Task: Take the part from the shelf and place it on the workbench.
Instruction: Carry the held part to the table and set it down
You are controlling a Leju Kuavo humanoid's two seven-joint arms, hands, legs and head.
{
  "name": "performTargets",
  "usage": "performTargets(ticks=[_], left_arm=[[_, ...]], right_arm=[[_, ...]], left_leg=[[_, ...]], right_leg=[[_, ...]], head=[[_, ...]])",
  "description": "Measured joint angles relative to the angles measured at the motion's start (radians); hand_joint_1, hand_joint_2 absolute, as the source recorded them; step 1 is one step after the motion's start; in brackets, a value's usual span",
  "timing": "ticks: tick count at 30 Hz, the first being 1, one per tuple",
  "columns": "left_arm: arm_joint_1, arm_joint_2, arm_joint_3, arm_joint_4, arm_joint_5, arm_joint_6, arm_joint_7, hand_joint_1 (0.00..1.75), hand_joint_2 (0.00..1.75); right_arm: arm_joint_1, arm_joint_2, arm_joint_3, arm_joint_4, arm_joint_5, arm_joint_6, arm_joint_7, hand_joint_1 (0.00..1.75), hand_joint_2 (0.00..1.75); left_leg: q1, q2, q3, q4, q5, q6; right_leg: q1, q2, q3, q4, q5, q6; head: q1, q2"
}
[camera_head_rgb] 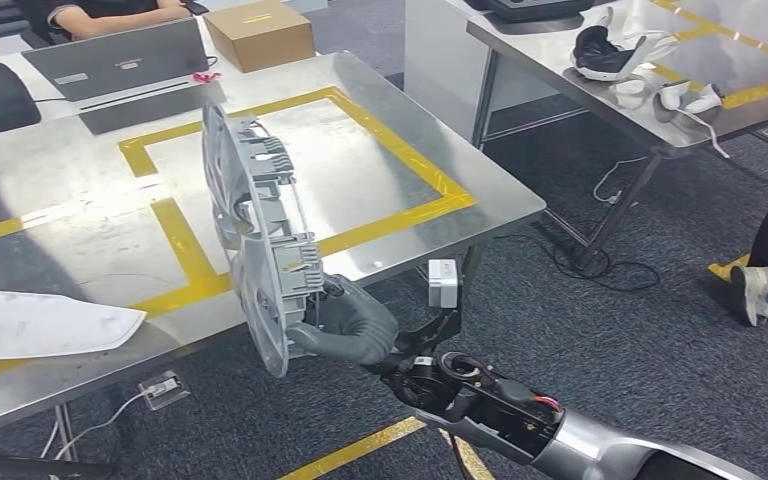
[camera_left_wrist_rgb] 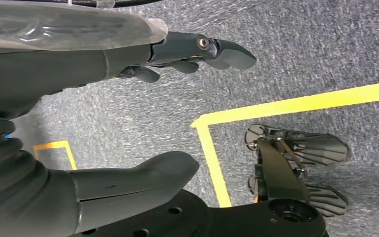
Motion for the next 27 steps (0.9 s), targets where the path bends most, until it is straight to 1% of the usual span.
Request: performTargets(ticks=[6, 8, 9, 10, 11, 12, 13, 14, 15, 16, 17, 18, 19, 20, 21, 23, 24, 25, 26, 27], left_arm=[[0.0, 0.002, 0.0, 0.0, 0.0, 0.0, -0.001, 0.0, 1.75], [0.0, 0.002, 0.0, 0.0, 0.0, 0.0, -0.001, 0.0, 1.75], [0.0, 0.002, 0.0, 0.0, 0.0, 0.0, -0.001, 0.0, 1.75], [0.0, 0.001, 0.0, 0.0, 0.0, 0.0, -0.001, 0.0, 1.75], [0.0, 0.001, 0.0, 0.0, 0.0, 0.0, -0.001, 0.0, 1.75], [0.0, 0.0, 0.0, 0.0, 0.0, 0.0, -0.002, 0.0, 1.75], [0.0, 0.0, 0.0, 0.0, 0.0, 0.0, -0.002, 0.0, 1.75], [0.0, 0.0, 0.0, 0.0, 0.0, 0.0, -0.002, 0.0, 1.75], [0.001, 0.0, 0.0, 0.0, 0.0, 0.0, -0.002, 0.0, 1.75], [0.001, 0.0, 0.0, 0.0, 0.0, -0.001, -0.002, 0.0, 1.75], [0.002, -0.001, 0.0, 0.0, 0.0, -0.002, -0.002, 0.0, 1.75], [0.003, -0.001, 0.0, 0.0, -0.001, -0.003, -0.002, 0.0, 1.75], [0.003, 0.0, 0.0, 0.0, -0.002, -0.004, -0.002, 0.0, 1.75], [0.003, 0.0, 0.0, 0.0, -0.003, -0.005, -0.001, 0.0, 1.75], [0.002, 0.0, 0.0, 0.0, -0.004, -0.006, -0.001, 0.0, 1.75], [0.0, 0.0, 0.0, 0.0, -0.006, -0.006, -0.001, 0.0, 1.75], [0.0, 0.0, 0.0, 0.0, -0.006, -0.006, -0.001, 0.0, 1.75], [0.0, -0.001, 0.0, 0.0, -0.006, -0.006, -0.002, 0.0, 1.75], [-0.001, -0.001, 0.0, 0.0, -0.006, -0.006, -0.002, 0.0, 1.75], [-0.002, -0.001, 0.0, 0.0, -0.005, -0.006, -0.003, 0.0, 1.75]], right_arm=[[0.004, 0.0, 0.0, 0.0, -0.002, -0.001, -0.001, 1.73, 1.75], [0.004, 0.0, 0.0, 0.0, -0.002, -0.001, -0.001, 1.73, 1.75], [0.005, 0.0, 0.0, -0.001, -0.002, -0.001, -0.001, 1.73, 1.75], [0.005, 0.0, 0.0, -0.001, -0.002, -0.001, -0.002, 1.73, 1.75], [0.005, 0.0, -0.001, -0.001, -0.002, -0.001, -0.002, 1.73, 1.75], [0.006, 0.0, -0.001, -0.002, -0.002, -0.001, -0.002, 1.73, 1.75], [0.007, 0.0, -0.001, -0.001, -0.002, -0.001, -0.002, 1.73, 1.75], [0.009, -0.001, -0.001, -0.001, -0.002, -0.001, -0.002, 1.73, 1.75], [0.012, -0.001, -0.001, -0.001, -0.002, -0.001, -0.002, 1.73, 1.75], [0.015, -0.001, -0.001, -0.001, -0.002, -0.002, -0.002, 1.73, 1.75], [0.017, -0.001, -0.001, 0.0, -0.003, -0.003, -0.003, 1.73, 1.75], [0.017, -0.001, -0.002, 0.0, -0.003, -0.004, -0.004, 1.73, 1.75], [0.018, -0.001, -0.003, 0.0, -0.003, -0.004, -0.005, 1.73, 1.75], [0.017, -0.002, -0.004, 0.0, -0.003, -0.004, -0.007, 1.73, 1.75], [0.018, -0.002, -0.005, 0.001, -0.003, -0.004, -0.008, 1.73, 1.75], [0.021, -0.002, -0.008, 0.001, -0.004, -0.004, -0.011, 1.73, 1.75], [0.023, -0.002, -0.009, 0.001, -0.004, -0.005, -0.011, 1.73, 1.75], [0.025, -0.002, -0.01, 0.001, -0.005, -0.005, -0.012, 1.73, 1.75], [0.024, -0.002, -0.011, 0.001, -0.005, -0.004, -0.012, 1.73, 1.75], [0.023, -0.002, -0.012, 0.001, -0.004, -0.004, -0.012, 1.73, 1.75]], left_leg=[[-0.003, 0.0, -0.004, 0.007, -0.004, 0.008], [-0.002, 0.0, -0.004, 0.003, -0.002, 0.013], [0.001, 0.002, 0.001, -0.005, 0.002, 0.017], [0.005, 0.004, 0.006, -0.014, 0.006, 0.021], [0.009, 0.005, 0.012, -0.023, 0.01, 0.025], [0.012, 0.007, 0.016, -0.027, 0.011, 0.026], [0.013, 0.007, 0.018, -0.028, 0.01, 0.028], [0.014, 0.007, 0.02, -0.028, 0.008, 0.028], [0.016, 0.007, 0.022, -0.027, 0.006, 0.027], [0.018, 0.006, 0.026, -0.027, 0.002, 0.024], [0.021, 0.005, 0.031, -0.025, -0.002, 0.02], [0.024, 0.003, 0.036, -0.023, -0.008, 0.014], [0.025, 0.002, 0.039, -0.02, -0.015, 0.007], [0.024, 0.001, 0.038, -0.015, -0.02, 0.0], [0.023, 0.001, 0.033, -0.01, -0.022, -0.007], [0.022, 0.002, 0.024, -0.006, -0.021, -0.017], [0.024, 0.003, 0.023, -0.005, -0.023, -0.023], [0.025, 0.003, 0.02, 0.007, -0.031, -0.027], [0.026, 0.003, 0.004, 0.039, -0.046, -0.031], [0.027, 0.002, -0.027, 0.096, -0.068, -0.034]], right_leg=[[-0.003, 0.0, 0.0, -0.001, 0.002, 0.007], [-0.003, 0.0, 0.002, -0.005, 0.005, 0.013], [-0.002, 0.0, 0.0, -0.004, 0.002, 0.016], [-0.001, -0.001, -0.005, 0.007, -0.007, 0.02], [-0.001, -0.001, -0.02, 0.041, -0.028, 0.025], [-0.003, -0.002, -0.046, 0.097, -0.056, 0.029], [-0.005, -0.002, -0.077, 0.165, -0.085, 0.033], [-0.008, -0.002, -0.108, 0.229, -0.106, 0.037], [-0.011, -0.002, -0.128, 0.267, -0.11, 0.04], [-0.014, -0.002, -0.13, 0.266, -0.093, 0.044], [-0.018, -0.003, -0.115, 0.227, -0.058, 0.047], [-0.022, -0.004, -0.088, 0.162, -0.018, 0.051], [-0.022, -0.004, -0.061, 0.101, 0.012, 0.053], [-0.022, -0.005, -0.037, 0.052, 0.025, 0.051], [-0.02, -0.004, -0.025, 0.025, 0.024, 0.045], [-0.015, -0.001, -0.019, 0.011, 0.009, 0.03], [-0.015, 0.0, -0.017, 0.008, 0.006, 0.021], [-0.017, 0.001, -0.012, 0.004, 0.005, 0.016], [-0.018, 0.002, -0.006, 0.001, 0.003, 0.01], [-0.018, 0.001, -0.001, -0.002, 0.001, 0.004]], head=[[-0.005, 0.0], [-0.006, 0.0], [-0.006, 0.0], [-0.004, 0.0], [0.0, 0.0], [0.006, 0.0], [0.011, 0.0], [0.016, 0.0], [0.019, 0.0], [0.022, 0.0], [0.026, 0.0], [0.032, 0.0], [0.037, 0.0], [0.04, 0.0], [0.041, 0.0], [0.038, 0.0], [0.036, 0.0], [0.033, 0.0], [0.029, 0.0], [0.023, 0.0]])
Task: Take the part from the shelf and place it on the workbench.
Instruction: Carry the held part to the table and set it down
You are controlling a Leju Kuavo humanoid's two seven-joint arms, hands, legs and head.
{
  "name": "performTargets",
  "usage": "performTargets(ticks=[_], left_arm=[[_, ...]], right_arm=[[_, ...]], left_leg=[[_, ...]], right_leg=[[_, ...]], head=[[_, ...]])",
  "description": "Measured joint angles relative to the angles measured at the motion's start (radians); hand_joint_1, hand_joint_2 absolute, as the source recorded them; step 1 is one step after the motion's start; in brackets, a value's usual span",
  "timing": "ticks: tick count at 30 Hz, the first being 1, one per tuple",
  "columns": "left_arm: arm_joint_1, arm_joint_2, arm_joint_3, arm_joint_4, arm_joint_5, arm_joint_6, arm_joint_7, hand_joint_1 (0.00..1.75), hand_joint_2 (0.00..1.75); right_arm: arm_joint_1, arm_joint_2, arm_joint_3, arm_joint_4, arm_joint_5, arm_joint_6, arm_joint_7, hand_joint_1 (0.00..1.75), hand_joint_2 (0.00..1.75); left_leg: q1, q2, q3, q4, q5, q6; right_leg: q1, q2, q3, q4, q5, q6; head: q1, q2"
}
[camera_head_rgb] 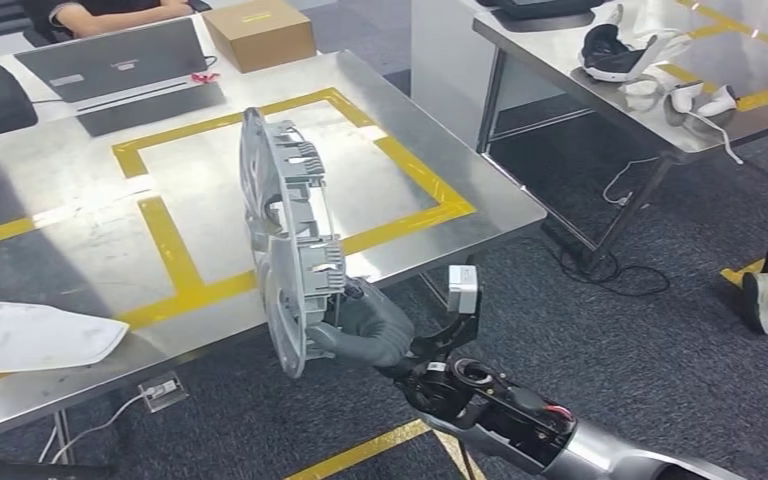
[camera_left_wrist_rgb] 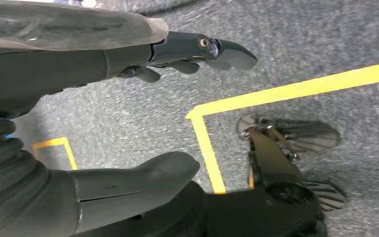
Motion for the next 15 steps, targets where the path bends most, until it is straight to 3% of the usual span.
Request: performTargets(ticks=[2, 3, 4, 5, 7, 8, 10, 13, 15], left_arm=[[0.001, 0.0, 0.0, 0.0, 0.0, 0.0, 0.0, 0.0, 1.75], [0.002, 0.0, 0.0, 0.0, 0.001, 0.0, 0.001, 0.0, 1.75], [0.004, 0.0, 0.0, 0.0, 0.001, 0.0, 0.001, 0.0, 1.75], [0.005, 0.0, 0.0, 0.0, 0.001, 0.0, 0.002, 0.0, 1.75], [0.006, 0.001, 0.0, 0.0, 0.001, 0.0, 0.001, 0.0, 1.75], [0.005, 0.002, 0.0, 0.0, 0.001, 0.0, 0.001, 0.0, 1.75], [0.003, 0.003, 0.0, 0.0, 0.001, 0.001, 0.0, 0.0, 1.75], [0.002, 0.002, 0.0, 0.0, 0.0, 0.001, 0.0, 0.0, 1.75], [0.003, 0.002, 0.0, 0.0, 0.0, 0.001, -0.001, 0.0, 1.75]], right_arm=[[-0.001, 0.0, -0.002, 0.0, 0.002, 0.003, 0.0, 1.73, 1.75], [0.0, 0.0, -0.002, 0.001, 0.002, 0.004, 0.0, 1.73, 1.75], [0.002, 0.0, -0.003, 0.001, 0.003, 0.004, 0.0, 1.73, 1.75], [0.003, 0.0, -0.003, 0.001, 0.003, 0.004, 0.0, 1.73, 1.75], [0.003, 0.0, -0.004, 0.001, 0.005, 0.004, 0.0, 1.73, 1.75], [0.002, 0.0, -0.005, 0.001, 0.005, 0.005, 0.0, 1.73, 1.75], [0.001, 0.0, -0.005, 0.001, 0.006, 0.005, 0.001, 1.73, 1.75], [0.0, 0.0, -0.005, 0.001, 0.007, 0.005, 0.002, 1.73, 1.75], [-0.001, 0.0, -0.006, 0.0, 0.008, 0.005, 0.002, 1.73, 1.75]], left_leg=[[0.0, -0.001, -0.092, 0.145, -0.04, -0.002], [0.0, -0.001, -0.13, 0.194, -0.042, -0.002], [0.0, -0.001, -0.15, 0.205, -0.025, 0.0], [0.0, -0.001, -0.15, 0.176, 0.011, 0.003], [-0.002, -0.002, -0.108, 0.046, 0.097, 0.014], [-0.005, -0.003, -0.084, -0.016, 0.121, 0.019], [-0.011, -0.004, -0.06, -0.072, 0.128, 0.025], [-0.01, -0.004, -0.05, -0.084, 0.123, 0.036], [-0.006, -0.002, -0.039, -0.092, 0.12, 0.046]], right_leg=[[0.004, 0.0, 0.005, -0.001, -0.006, -0.009], [0.006, 0.0, 0.009, -0.001, -0.009, -0.012], [0.007, 0.002, 0.014, -0.001, -0.012, -0.015], [0.008, 0.003, 0.02, -0.001, -0.016, -0.016], [0.009, 0.006, 0.032, -0.001, -0.025, -0.013], [0.011, 0.007, 0.035, 0.0, -0.03, -0.009], [0.012, 0.009, 0.037, -0.002, -0.037, -0.001], [0.011, 0.007, 0.039, -0.001, -0.048, 0.016], [0.01, 0.003, 0.009, 0.07, -0.088, 0.025]], head=[[-0.014, 0.0], [-0.019, 0.0], [-0.023, 0.0], [-0.027, 0.0], [-0.035, 0.0], [-0.038, 0.0], [-0.041, 0.0], [-0.037, 0.0], [-0.026, 0.0]])
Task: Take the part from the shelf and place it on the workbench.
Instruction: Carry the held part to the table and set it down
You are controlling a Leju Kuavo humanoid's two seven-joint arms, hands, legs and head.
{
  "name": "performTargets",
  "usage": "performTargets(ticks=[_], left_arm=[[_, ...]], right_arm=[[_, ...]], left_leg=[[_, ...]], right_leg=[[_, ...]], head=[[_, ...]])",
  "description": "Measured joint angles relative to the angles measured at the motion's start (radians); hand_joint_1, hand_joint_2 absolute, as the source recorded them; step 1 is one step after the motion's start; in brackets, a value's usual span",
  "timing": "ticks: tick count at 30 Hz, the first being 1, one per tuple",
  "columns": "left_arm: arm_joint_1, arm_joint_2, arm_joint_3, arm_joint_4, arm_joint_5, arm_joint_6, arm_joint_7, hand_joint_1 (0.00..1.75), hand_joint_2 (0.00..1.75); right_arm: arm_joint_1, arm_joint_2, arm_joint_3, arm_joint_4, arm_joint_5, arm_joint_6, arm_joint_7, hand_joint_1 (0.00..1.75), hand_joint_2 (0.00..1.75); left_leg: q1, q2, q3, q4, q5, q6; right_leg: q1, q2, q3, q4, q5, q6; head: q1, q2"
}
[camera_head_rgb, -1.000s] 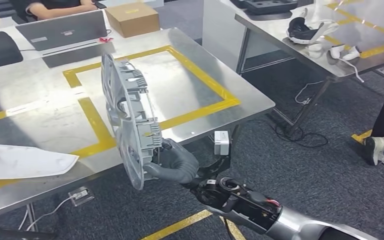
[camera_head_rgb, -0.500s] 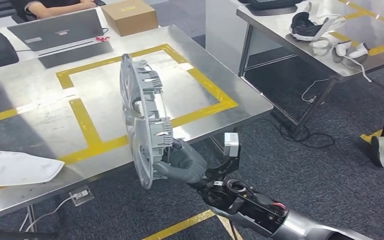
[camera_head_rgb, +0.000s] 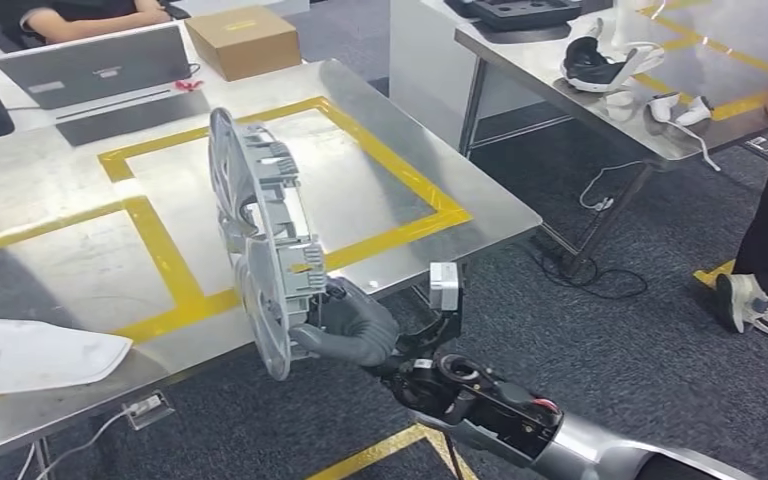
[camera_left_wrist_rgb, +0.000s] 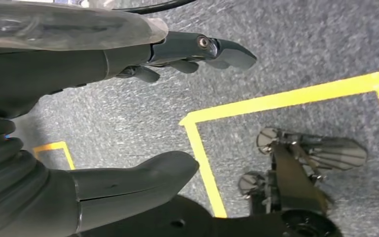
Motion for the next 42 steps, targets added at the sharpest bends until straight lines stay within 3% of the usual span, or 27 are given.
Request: performTargets(ticks=[2, 3, 4, 5, 7, 9, 11, 14, 15, 17, 19, 20, 21, 23, 24, 26, 29, 31, 33, 34, 35, 36, 38, 39, 42], left_arm=[[0.0, 0.0, 0.0, 0.0, 0.0, 0.0, 0.0, 0.0, 1.75], [0.0, 0.0, 0.0, 0.0, 0.0, 0.0, 0.0, 0.0, 1.75], [0.001, 0.0, 0.0, 0.0, 0.0, 0.0, 0.0, 0.0, 1.75], [0.001, 0.0, 0.0, 0.0, 0.0, 0.0, 0.0, 0.0, 1.75], [0.003, 0.0, 0.0, 0.0, 0.0, 0.0, 0.0, 0.0, 1.75], [0.002, -0.002, 0.0, 0.0, 0.0, 0.0, 0.0, 0.0, 1.75], [0.001, -0.002, 0.0, 0.0, 0.0, 0.0, 0.0, 0.0, 1.75], [-0.001, -0.001, 0.0, 0.0, -0.001, 0.0, 0.0, 0.0, 1.75], [-0.002, -0.001, 0.0, 0.0, -0.001, 0.0, 0.0, 0.0, 1.75], [-0.002, -0.001, 0.0, 0.0, -0.001, 0.0, 0.0, 0.0, 1.75], [0.001, -0.001, 0.0, 0.0, -0.001, 0.0, 0.0, 0.0, 1.75], [0.002, -0.001, 0.0, 0.0, -0.001, 0.0, 0.0, 0.0, 1.75], [0.002, -0.001, 0.0, 0.0, -0.001, 0.0, 0.0, 0.0, 1.75], [0.002, 0.0, 0.0, 0.0, -0.001, 0.0, 0.0, 0.0, 1.75], [0.001, 0.001, 0.0, 0.0, -0.001, 0.0, 0.0, 0.0, 1.75], [0.0, 0.0, 0.0, 0.0, -0.001, 0.0, 0.0, 0.0, 1.75], [0.0, 0.0, 0.0, 0.0, -0.001, 0.0, 0.0, 0.0, 1.75], [-0.001, 0.0, 0.0, 0.0, -0.001, 0.0, 0.0, 0.0, 1.75], [-0.001, 0.0, 0.0, 0.0, -0.001, 0.0, 0.0, 0.0, 1.75], [0.0, 0.0, 0.0, 0.0, -0.002, 0.0, 0.0, 0.0, 1.75], [0.0, 0.0, 0.0, 0.0, -0.002, 0.0, 0.0, 0.0, 1.75], [0.001, 0.0, 0.0, 0.0, -0.003, 0.0, 0.0, 0.0, 1.75], [0.002, -0.001, 0.0, 0.0, -0.003, 0.0, 0.0, 0.0, 1.75], [0.002, -0.001, 0.0, 0.0, -0.003, 0.0, 0.0, 0.0, 1.75], [-0.001, -0.002, 0.0, 0.0, -0.003, 0.0, 0.002, 0.0, 1.75]], right_arm=[[0.002, 0.0, 0.0, 0.0, 0.001, 0.001, 0.0, 1.73, 1.75], [0.004, 0.0, 0.0, 0.0, 0.001, 0.001, 0.0, 1.73, 1.75], [0.007, 0.0, 0.0, 0.0, 0.001, 0.0, 0.0, 1.73, 1.75], [0.009, 0.0, 0.0, 0.001, 0.001, 0.0, 0.001, 1.73, 1.75], [0.009, 0.0, 0.0, 0.001, 0.001, 0.0, 0.001, 1.73, 1.75], [0.006, 0.0, -0.001, 0.0, 0.001, 0.001, 0.001, 1.73, 1.75], [0.004, 0.0, -0.001, 0.0, 0.001, 0.002, 0.002, 1.73, 1.75], [0.004, 0.0, -0.001, 0.001, 0.001, 0.004, 0.003, 1.73, 1.75], [0.002, 0.0, -0.001, 0.001, 0.002, 0.004, 0.003, 1.73, 1.75], [-0.001, 0.001, -0.001, 0.002, 0.003, 0.006, 0.003, 1.73, 1.75], [-0.001, 0.001, 0.0, 0.003, 0.004, 0.006, 0.004, 1.73, 1.75], [0.0, 0.001, 0.0, 0.005, 0.004, 0.006, 0.004, 1.73, 1.75], [0.001, 0.001, 0.001, 0.006, 0.004, 0.006, 0.004, 1.73, 1.75], [0.0, 0.001, 0.001, 0.007, 0.004, 0.006, 0.004, 1.73, 1.75], [-0.001, 0.001, 0.001, 0.007, 0.004, 0.006, 0.004, 1.73, 1.75], [-0.003, 0.001, 0.001, 0.008, 0.004, 0.006, 0.004, 1.73, 1.75], [-0.005, 0.001, 0.001, 0.008, 0.004, 0.007, 0.004, 1.73, 1.75], [-0.006, 0.001, 0.001, 0.008, 0.004, 0.007, 0.004, 1.73, 1.75], [-0.005, 0.001, 0.001, 0.01, 0.004, 0.007, 0.003, 1.73, 1.75], [-0.003, 0.001, 0.001, 0.011, 0.004, 0.007, 0.003, 1.73, 1.75], [-0.002, 0.0, 0.001, 0.013, 0.004, 0.007, 0.003, 1.73, 1.75], [-0.001, 0.0, 0.001, 0.015, 0.003, 0.007, 0.003, 1.73, 1.75], [0.0, 0.0, 0.001, 0.016, 0.002, 0.007, 0.002, 1.73, 1.75], [0.0, 0.0, 0.001, 0.016, 0.001, 0.007, 0.002, 1.73, 1.75], [-0.002, 0.0, 0.0, 0.016, 0.0, 0.007, 0.001, 1.73, 1.75]], left_leg=[[-0.003, 0.001, 0.008, 0.0, -0.006, 0.009], [-0.005, 0.001, 0.012, 0.0, -0.01, 0.011], [-0.006, 0.0, 0.018, 0.0, -0.014, 0.012], [-0.006, -0.001, 0.024, 0.0, -0.019, 0.011], [-0.006, -0.003, 0.04, 0.0, -0.03, 0.007], [-0.01, -0.004, 0.048, 0.004, -0.039, -0.001], [-0.013, -0.003, 0.046, 0.006, -0.041, -0.01], [-0.011, -0.001, 0.036, 0.028, -0.057, -0.024], [-0.01, -0.002, 0.017, 0.069, -0.077, -0.03], [-0.006, -0.003, -0.055, 0.198, -0.126, -0.039], [-0.002, -0.002, -0.12, 0.292, -0.14, -0.046], [0.0, -0.002, -0.128, 0.288, -0.12, -0.047], [0.002, -0.002, -0.116, 0.245, -0.084, -0.048], [0.005, -0.002, -0.059, 0.107, -0.011, -0.048], [0.004, -0.003, -0.036, 0.054, 0.008, -0.045], [0.0, -0.005, -0.018, 0.014, 0.009, -0.034], [0.001, -0.006, -0.011, 0.009, 0.003, -0.013], [0.002, -0.004, -0.002, 0.006, -0.002, -0.001], [-0.003, -0.004, 0.006, 0.006, -0.01, 0.009], [-0.005, -0.004, 0.011, 0.006, -0.014, 0.011], [-0.007, -0.005, 0.018, 0.006, -0.019, 0.012], [-0.009, -0.006, 0.026, 0.006, -0.024, 0.012], [-0.011, -0.008, 0.043, 0.006, -0.035, 0.008], [-0.012, -0.01, 0.048, 0.007, -0.04, 0.005], [-0.013, -0.009, 0.044, 0.007, -0.042, -0.008]], right_leg=[[-0.001, -0.003, -0.067, 0.139, -0.057, 0.006], [-0.001, -0.003, -0.098, 0.196, -0.071, 0.008], [-0.001, -0.003, -0.116, 0.221, -0.065, 0.009], [-0.001, -0.003, -0.116, 0.207, -0.04, 0.009], [-0.001, -0.004, -0.071, 0.084, 0.044, 0.004], [0.004, -0.005, -0.022, -0.03, 0.088, -0.005], [0.008, -0.004, -0.003, -0.063, 0.082, -0.014], [0.003, -0.002, 0.009, -0.078, 0.082, -0.026], [0.001, -0.002, 0.014, -0.083, 0.083, -0.031], [-0.001, -0.004, 0.018, -0.086, 0.081, -0.039], [-0.002, -0.005, 0.023, -0.086, 0.076, -0.043], [-0.003, -0.004, 0.027, -0.086, 0.072, -0.043], [-0.004, -0.003, 0.031, -0.086, 0.068, -0.041], [-0.004, -0.001, 0.04, -0.085, 0.058, -0.031], [-0.003, 0.0, 0.043, -0.084, 0.053, -0.026], [0.001, 0.002, 0.046, -0.086, 0.046, -0.015], [-0.003, -0.001, 0.044, -0.073, 0.027, 0.002], [-0.005, -0.004, 0.002, 0.021, -0.021, 0.008], [-0.005, -0.005, -0.07, 0.162, -0.072, 0.009], [-0.005, -0.005, -0.097, 0.205, -0.075, 0.009], [-0.005, -0.005, -0.107, 0.211, -0.059, 0.008], [-0.004, -0.005, -0.099, 0.178, -0.024, 0.004], [0.0, -0.005, -0.052, 0.051, 0.059, -0.008], [0.004, -0.006, -0.029, -0.004, 0.083, -0.014], [0.012, -0.006, -0.001, -0.067, 0.083, -0.025]], head=[[0.014, 0.0], [0.018, 0.0], [0.021, 0.0], [0.025, 0.0], [0.036, 0.0], [0.044, 0.0], [0.041, 0.0], [0.034, 0.0], [0.03, 0.0], [0.017, 0.0], [0.008, 0.0], [0.004, 0.0], [0.0, 0.0], [-0.01, 0.0], [-0.015, 0.0], [-0.015, 0.0], [-0.006, 0.0], [0.006, 0.0], [0.018, 0.0], [0.022, 0.0], [0.025, 0.0], [0.029, 0.0], [0.036, 0.0], [0.037, 0.0], [0.039, 0.0]])
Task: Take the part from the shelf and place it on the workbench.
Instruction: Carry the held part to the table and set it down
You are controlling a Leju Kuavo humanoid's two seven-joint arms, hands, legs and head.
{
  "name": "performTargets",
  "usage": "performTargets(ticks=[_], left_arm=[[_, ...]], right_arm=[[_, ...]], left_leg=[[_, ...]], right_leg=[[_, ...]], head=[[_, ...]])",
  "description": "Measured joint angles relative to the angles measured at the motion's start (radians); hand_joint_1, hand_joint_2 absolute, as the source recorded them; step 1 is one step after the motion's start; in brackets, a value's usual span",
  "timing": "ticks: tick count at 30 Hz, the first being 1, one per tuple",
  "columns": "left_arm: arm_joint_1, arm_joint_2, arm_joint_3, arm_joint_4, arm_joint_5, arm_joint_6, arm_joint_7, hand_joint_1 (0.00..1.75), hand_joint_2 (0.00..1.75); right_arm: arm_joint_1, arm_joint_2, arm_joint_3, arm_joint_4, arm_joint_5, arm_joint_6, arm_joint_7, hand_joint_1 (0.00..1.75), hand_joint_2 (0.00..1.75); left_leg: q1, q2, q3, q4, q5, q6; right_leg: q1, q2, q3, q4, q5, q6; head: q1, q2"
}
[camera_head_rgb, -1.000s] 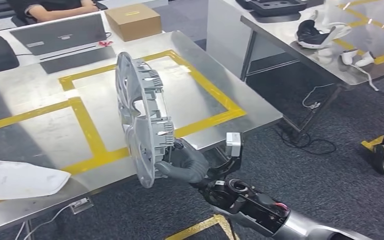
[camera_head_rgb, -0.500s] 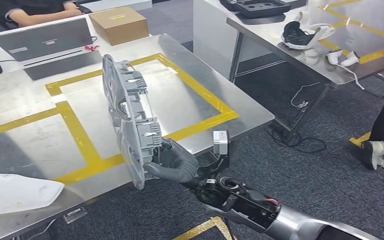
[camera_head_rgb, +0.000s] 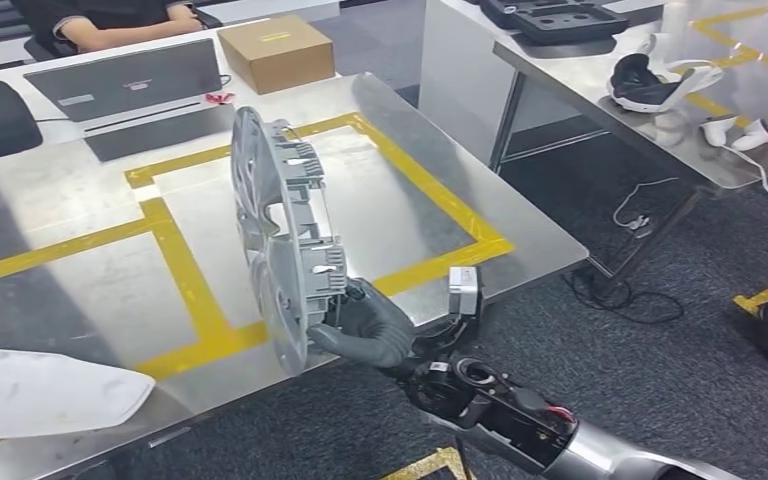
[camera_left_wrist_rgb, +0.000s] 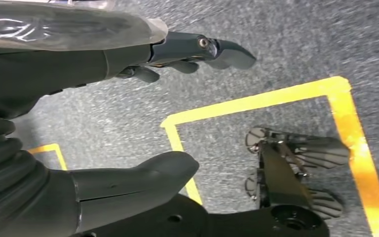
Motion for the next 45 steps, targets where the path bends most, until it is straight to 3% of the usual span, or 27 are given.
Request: performTargets(ticks=[3, 4, 6, 7, 8, 9, 11, 12, 14, 17, 19, 22, 23, 24, 26, 28, 29, 33, 41, 45], left_arm=[[-0.001, 0.001, 0.0, 0.0, 0.002, 0.002, 0.001, 0.0, 1.75], [-0.002, 0.002, 0.0, 0.0, 0.003, 0.002, 0.001, 0.0, 1.75], [-0.001, 0.001, 0.0, 0.0, 0.004, 0.002, 0.002, 0.0, 1.75], [0.001, 0.001, 0.0, 0.0, 0.005, 0.002, 0.002, 0.0, 1.75], [0.002, 0.001, 0.0, 0.0, 0.006, 0.002, 0.002, 0.0, 1.75], [0.003, 0.002, 0.0, 0.0, 0.006, 0.002, 0.002, 0.0, 1.75], [0.003, 0.002, 0.0, 0.0, 0.007, 0.003, 0.002, 0.0, 1.75], [0.002, 0.003, 0.0, 0.0, 0.007, 0.003, 0.002, 0.0, 1.75], [0.001, 0.002, 0.0, 0.0, 0.009, 0.003, 0.003, 0.0, 1.75], [0.001, 0.002, 0.0, 0.0, 0.013, 0.005, 0.006, 0.0, 1.75], [0.001, 0.002, 0.0, 0.0, 0.015, 0.005, 0.009, 0.0, 1.75], [0.002, 0.003, 0.0, 0.0, 0.016, 0.006, 0.018, 0.0, 1.75], [0.002, 0.003, 0.0, 0.0, 0.016, 0.005, 0.021, 0.0, 1.75], [0.003, 0.003, 0.0, 0.0, 0.016, 0.005, 0.022, 0.0, 1.75], [0.004, 0.002, 0.0, 0.0, 0.016, 0.005, 0.023, 0.0, 1.75], [0.003, 0.0, 0.0, 0.0, 0.015, 0.005, 0.023, 0.0, 1.75], [0.003, 0.0, 0.0, 0.0, 0.014, 0.004, 0.023, 0.0, 1.75], [0.002, 0.0, 0.0, 0.0, 0.01, 0.002, 0.023, 0.0, 1.75], [0.002, 0.0, 0.0, 0.0, 0.008, 0.002, 0.023, 0.0, 1.75], [0.002, 0.0, 0.0, 0.0, 0.006, 0.0, 0.02, 0.0, 1.75]], right_arm=[[0.002, 0.0, 0.0, 0.0, -0.002, 0.0, 0.0, 1.73, 1.75], [0.001, 0.001, 0.0, 0.0, -0.002, 0.001, 0.0, 1.73, 1.75], [0.0, 0.001, 0.0, 0.0, -0.002, 0.002, 0.0, 1.73, 1.75], [0.002, 0.001, 0.0, 0.0, -0.002, 0.002, 0.001, 1.73, 1.75], [0.004, 0.001, 0.001, 0.0, -0.002, 0.002, 0.001, 1.73, 1.75], [0.006, 0.001, 0.001, 0.0, -0.002, 0.002, 0.002, 1.73, 1.75], [0.008, 0.001, 0.001, 0.0, -0.002, 0.002, 0.002, 1.73, 1.75], [0.007, 0.001, 0.001, 0.0, -0.002, 0.002, 0.002, 1.73, 1.75], [0.007, 0.001, 0.001, 0.0, -0.002, 0.003, 0.002, 1.73, 1.75], [0.007, 0.001, 0.001, -0.001, -0.002, 0.004, 0.003, 1.73, 1.75], [0.007, 0.002, 0.0, -0.001, -0.002, 0.004, 0.005, 1.73, 1.75], [0.008, 0.002, 0.0, 0.0, 0.001, 0.002, 0.009, 1.73, 1.75], [0.009, 0.002, 0.0, 0.0, 0.006, -0.002, 0.011, 1.73, 1.75], [0.008, 0.002, 0.0, 0.001, 0.015, -0.007, 0.013, 1.73, 1.75], [0.0, 0.002, 0.001, 0.002, 0.048, -0.031, 0.02, 1.73, 1.75], [-0.022, 0.002, 0.005, 0.003, 0.11, -0.085, 0.035, 1.73, 1.75], [-0.036, 0.002, 0.007, 0.003, 0.151, -0.124, 0.046, 1.73, 1.75], [-0.087, 0.004, 0.015, 0.013, 0.302, -0.28, 0.089, 1.73, 1.75], [-0.133, 0.012, 0.029, 0.032, 0.355, -0.325, 0.107, 1.73, 1.75], [-0.167, 0.024, 0.044, 0.058, 0.513, -0.438, 0.162, 1.73, 1.75]], left_leg=[[0.001, 0.002, -0.013, 0.033, -0.022, -0.015], [0.003, 0.002, -0.035, 0.079, -0.044, -0.021], [0.007, 0.002, -0.111, 0.212, -0.088, -0.031], [0.01, 0.002, -0.145, 0.261, -0.095, -0.035], [0.013, 0.002, -0.165, 0.278, -0.085, -0.038], [0.016, 0.003, -0.164, 0.255, -0.056, -0.041], [0.021, 0.003, -0.112, 0.122, 0.019, -0.044], [0.021, 0.002, -0.084, 0.059, 0.043, -0.042], [0.017, 0.0, -0.058, 0.003, 0.052, -0.031], [0.015, -0.002, -0.053, 0.002, 0.046, -0.01], [0.017, -0.001, -0.044, -0.001, 0.043, 0.003], [0.012, -0.001, -0.035, -0.001, 0.035, 0.014], [0.01, -0.001, -0.031, -0.001, 0.032, 0.016], [0.008, -0.002, -0.026, -0.001, 0.029, 0.017], [0.006, -0.005, -0.014, -0.001, 0.021, 0.015], [0.003, -0.006, -0.009, 0.0, 0.016, 0.008], [0.001, -0.007, -0.011, 0.002, 0.014, 0.005], [0.0, -0.005, -0.016, 0.002, 0.018, 0.009], [0.001, -0.006, -0.01, -0.013, 0.024, -0.003], [0.001, -0.005, -0.011, -0.014, 0.025, -0.006]], right_leg=[[-0.01, 0.001, 0.017, -0.024, 0.002, -0.009], [-0.013, 0.0, 0.023, -0.03, 0.003, -0.012], [-0.012, -0.001, 0.028, -0.032, 0.001, -0.018], [-0.012, -0.001, 0.03, -0.032, -0.002, -0.018], [-0.013, 0.0, 0.033, -0.032, -0.005, -0.018], [-0.015, 0.0, 0.037, -0.031, -0.009, -0.017], [-0.017, 0.002, 0.046, -0.029, -0.019, -0.008], [-0.017, 0.003, 0.048, -0.026, -0.025, -0.002], [-0.014, 0.005, 0.051, -0.025, -0.034, 0.01], [-0.016, 0.004, 0.055, -0.024, -0.048, 0.025], [-0.018, 0.002, 0.027, 0.045, -0.09, 0.033], [-0.019, 0.0, -0.082, 0.259, -0.169, 0.036], [-0.018, 0.0, -0.104, 0.291, -0.167, 0.035], [-0.018, 0.0, -0.106, 0.281, -0.145, 0.032], [-0.015, 0.0, -0.061, 0.156, -0.059, 0.021], [-0.008, 0.0, -0.009, 0.033, -0.005, 0.01], [-0.006, 0.0, 0.004, 0.002, 0.002, 0.008], [-0.005, 0.002, 0.009, -0.013, 0.0, 0.016], [-0.003, 0.002, 0.009, -0.013, -0.001, 0.007], [-0.003, 0.001, 0.008, -0.012, 0.0, 0.005]], head=[[-0.006, 0.0], [-0.011, 0.0], [-0.024, 0.0], [-0.029, 0.0], [-0.035, 0.0], [-0.04, 0.0], [-0.047, 0.0], [-0.052, 0.0], [-0.055, 0.0], [-0.047, 0.0], [-0.037, 0.0], [-0.018, 0.0], [-0.013, 0.0], [-0.01, 0.0], [-0.002, 0.0], [0.003, 0.0], [0.003, 0.0], [-0.01, 0.0], [-0.031, 0.0], [-0.035, 0.0]])
